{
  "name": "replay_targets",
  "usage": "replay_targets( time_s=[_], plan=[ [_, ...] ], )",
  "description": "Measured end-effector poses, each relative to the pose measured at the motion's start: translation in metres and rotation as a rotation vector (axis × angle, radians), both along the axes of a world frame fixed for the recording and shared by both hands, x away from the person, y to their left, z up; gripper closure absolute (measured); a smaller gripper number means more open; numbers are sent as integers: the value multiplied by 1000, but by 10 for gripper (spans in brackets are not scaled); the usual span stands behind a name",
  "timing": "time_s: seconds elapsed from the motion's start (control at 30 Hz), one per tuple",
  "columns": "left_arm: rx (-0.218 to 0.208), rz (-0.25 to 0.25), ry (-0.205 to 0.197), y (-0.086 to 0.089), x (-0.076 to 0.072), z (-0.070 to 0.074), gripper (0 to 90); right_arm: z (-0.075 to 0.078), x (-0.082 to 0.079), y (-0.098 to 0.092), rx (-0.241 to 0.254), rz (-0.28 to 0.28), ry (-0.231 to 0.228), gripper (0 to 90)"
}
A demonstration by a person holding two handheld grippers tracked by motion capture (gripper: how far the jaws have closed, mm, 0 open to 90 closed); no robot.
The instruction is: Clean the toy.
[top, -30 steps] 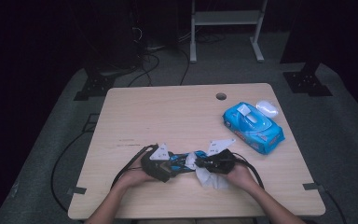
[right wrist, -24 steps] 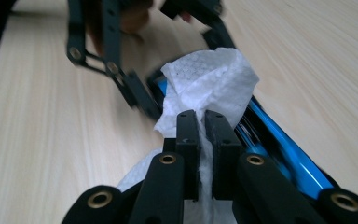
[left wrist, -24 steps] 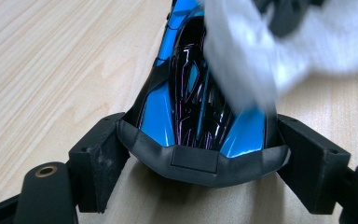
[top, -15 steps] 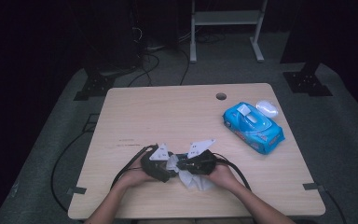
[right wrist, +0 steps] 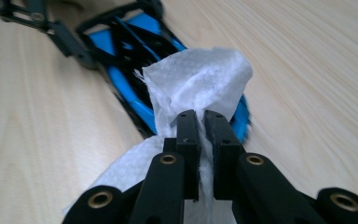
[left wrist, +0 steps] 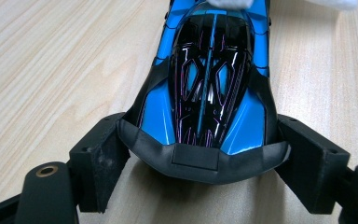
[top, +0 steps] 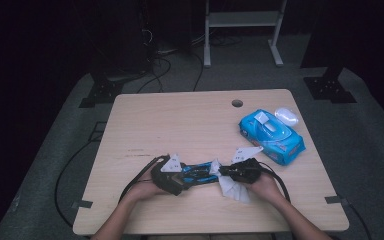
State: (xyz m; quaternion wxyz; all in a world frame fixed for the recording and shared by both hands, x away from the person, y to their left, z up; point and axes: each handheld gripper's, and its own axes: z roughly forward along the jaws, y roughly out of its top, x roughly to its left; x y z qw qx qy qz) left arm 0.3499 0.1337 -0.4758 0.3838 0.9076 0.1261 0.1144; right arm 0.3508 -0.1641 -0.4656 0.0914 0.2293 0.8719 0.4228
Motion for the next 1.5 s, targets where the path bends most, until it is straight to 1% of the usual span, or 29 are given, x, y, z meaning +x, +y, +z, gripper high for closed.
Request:
replay_targets(
  time_s=[0.1, 0.23, 0.27, 0.3, 0.33, 0.37, 0.4, 0.5, 0.53, 0.63, 0.67, 0.73, 0.77, 0.8, 0.87, 0.93, 0.97, 1.0, 1.1, 1.13, 1.17, 1.27, 1.3, 1.33, 1.37, 1.43, 1.47, 1.5],
  plan=[
    [1, -1, 0, 0, 0, 0, 217, -1, 3, 1, 7, -12, 6, 840],
    [0, -2, -3, 0, 0, 0, 217, 3, 11, 11, 6, -25, -12, 840],
    [1, -2, -3, 0, 0, 0, 217, 3, 14, 14, 20, -35, -10, 840],
    [6, -4, -5, 0, 0, 0, 218, 3, 20, 21, 32, -41, -11, 841],
    [9, -3, -6, 0, 0, 0, 218, 3, 20, 21, 32, -41, -11, 841],
    [11, -3, -7, 0, 0, 0, 219, 2, 26, 24, 47, -43, -4, 842],
    [10, -3, -9, 1, -1, 0, 219, 2, 27, 24, 54, -45, -2, 842],
    [8, -5, -12, 1, -1, -1, 221, 2, 27, 21, 45, -53, -6, 842],
    [10, -8, -13, 1, -1, -1, 221, 1, 24, 14, 26, -60, -17, 841],
    [14, -9, -14, 1, -1, 0, 222, -5, 19, -1, 33, -84, 10, 841],
    [13, -9, -14, 1, -1, -1, 222, -5, 18, -5, 29, -91, 12, 841],
    [16, -9, -13, 1, -1, 0, 222, -4, 16, -7, 24, -92, 17, 841],
    [16, -8, -14, 1, -1, 0, 222, -4, 14, -9, 22, -88, 17, 841],
    [15, -6, -14, 1, -1, 0, 222, -4, 9, -10, 18, -78, 26, 841],
    [13, -6, -13, 1, -1, -1, 222, -4, 6, -9, 16, -69, 25, 841],
    [10, -7, -12, 1, -1, -1, 222, -2, -1, -5, 31, -38, 30, 841],
    [10, -7, -13, 1, -1, -1, 222, -2, -1, -5, 31, -38, 30, 841],
    [10, -6, -12, 1, -1, -1, 222, -1, -3, 2, 32, -25, 16, 842],
    [10, -7, -13, 1, -1, -1, 222, 1, -2, 7, 38, -11, 18, 842],
    [7, -4, -13, 0, -1, -1, 221, 2, 0, 18, 36, 4, 10, 842],
    [8, -4, -13, 1, -1, -1, 221, 2, 0, 18, 36, 4, 10, 842],
    [6, -3, -12, 1, -1, -1, 221, 5, 1, 27, 52, 21, -1, 842],
    [6, -6, -12, 1, -1, -1, 222, 10, -2, 33, 79, 39, -13, 842],
    [6, -6, -12, 1, -1, -1, 222, 13, -4, 36, 84, 46, -27, 842],
    [3, -6, -12, 0, -1, -1, 222, 13, -4, 36, 84, 46, -27, 842],
    [4, -5, -13, 0, -1, -1, 222, 17, -6, 44, 82, 74, -38, 842],
    [9, -3, -12, 0, -1, -1, 222, 17, -7, 54, 65, 96, -35, 842],
    [9, -3, -12, 0, -1, -1, 222, 17, -7, 54, 65, 96, -35, 842]
  ],
)
